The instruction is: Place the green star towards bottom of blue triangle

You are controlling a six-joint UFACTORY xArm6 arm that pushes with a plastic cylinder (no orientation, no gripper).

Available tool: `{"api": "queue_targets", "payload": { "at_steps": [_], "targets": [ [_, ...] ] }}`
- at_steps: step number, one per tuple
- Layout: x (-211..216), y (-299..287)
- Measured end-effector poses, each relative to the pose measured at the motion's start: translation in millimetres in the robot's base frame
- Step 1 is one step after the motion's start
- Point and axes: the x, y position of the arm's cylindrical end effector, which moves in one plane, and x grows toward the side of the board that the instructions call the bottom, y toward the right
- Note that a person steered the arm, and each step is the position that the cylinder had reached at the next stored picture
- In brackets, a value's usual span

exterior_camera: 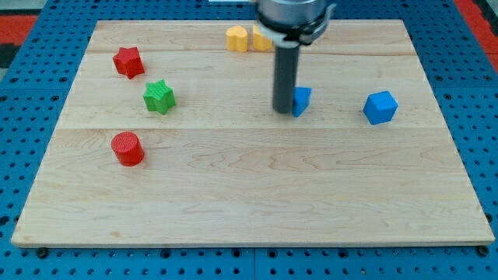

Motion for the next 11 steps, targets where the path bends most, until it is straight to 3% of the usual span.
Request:
{"api": "queue_targets", "payload": {
  "at_steps": [1, 2, 4, 5, 6, 7, 8, 9, 11],
  "targets": [
    [-19.6, 49.2],
    [-18.9, 54.7],
    [52.4, -126.5],
    [27.3, -244.1],
    [-8.3, -277.7],
    [-23.7, -180.4],
    [-2.0, -143.9],
    [11.1, -158.8],
    [51.3, -123.8]
  ]
}}
